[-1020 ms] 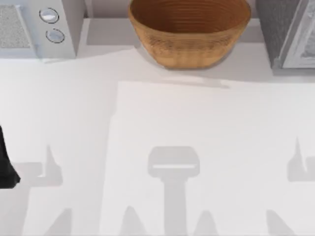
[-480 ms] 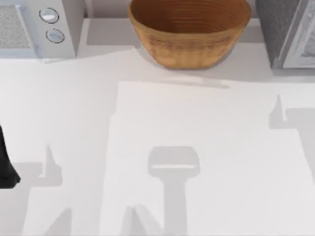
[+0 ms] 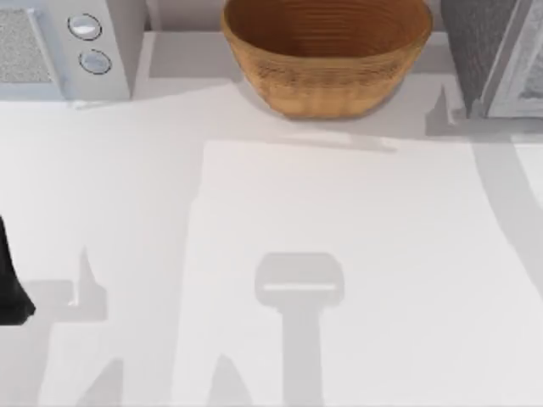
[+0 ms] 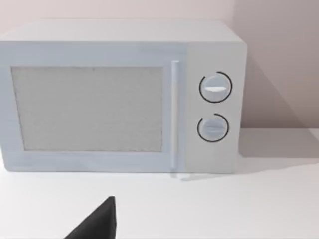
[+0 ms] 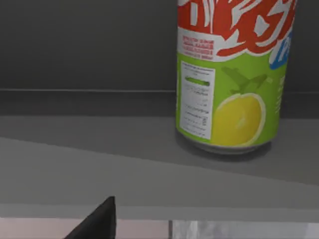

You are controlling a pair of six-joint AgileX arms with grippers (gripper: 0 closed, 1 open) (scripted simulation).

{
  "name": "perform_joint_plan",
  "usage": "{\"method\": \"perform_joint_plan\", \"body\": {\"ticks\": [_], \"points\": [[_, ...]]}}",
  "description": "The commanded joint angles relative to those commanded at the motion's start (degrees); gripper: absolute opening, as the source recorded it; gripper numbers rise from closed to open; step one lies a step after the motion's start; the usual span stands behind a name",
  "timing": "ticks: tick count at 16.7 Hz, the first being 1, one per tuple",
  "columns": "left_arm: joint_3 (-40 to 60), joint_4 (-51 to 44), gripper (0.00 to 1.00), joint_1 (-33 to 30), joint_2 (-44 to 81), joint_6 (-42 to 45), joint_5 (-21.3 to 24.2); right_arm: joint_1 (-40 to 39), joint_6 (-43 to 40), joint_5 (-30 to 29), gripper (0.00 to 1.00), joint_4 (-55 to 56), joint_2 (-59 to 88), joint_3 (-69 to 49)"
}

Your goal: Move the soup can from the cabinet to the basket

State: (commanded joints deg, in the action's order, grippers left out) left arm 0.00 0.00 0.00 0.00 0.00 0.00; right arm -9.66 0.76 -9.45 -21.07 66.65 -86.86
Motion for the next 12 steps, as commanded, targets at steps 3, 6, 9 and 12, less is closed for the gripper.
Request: {"method": "perform_joint_plan", "body": {"ticks": [3,6,9,12], "points": [[0.00,0.00,1.00,0.00,0.00,0.00,0.00,-0.68,0.10,-1.23,1.00,-2.03,6.56,-9.10],[0.00,0.00,1.00,0.00,0.00,0.00,0.00,-0.92,0.14,-1.81,1.00,-2.84,9.35,-12.87],[0.00,0.00,1.00,0.00,0.00,0.00,0.00,-0.92,0.14,-1.82,1.00,-2.85,9.40,-12.94],[0.00,0.00,1.00,0.00,0.00,0.00,0.00,-0.58,0.13,-1.64,1.00,-2.65,9.38,-12.95]]}}
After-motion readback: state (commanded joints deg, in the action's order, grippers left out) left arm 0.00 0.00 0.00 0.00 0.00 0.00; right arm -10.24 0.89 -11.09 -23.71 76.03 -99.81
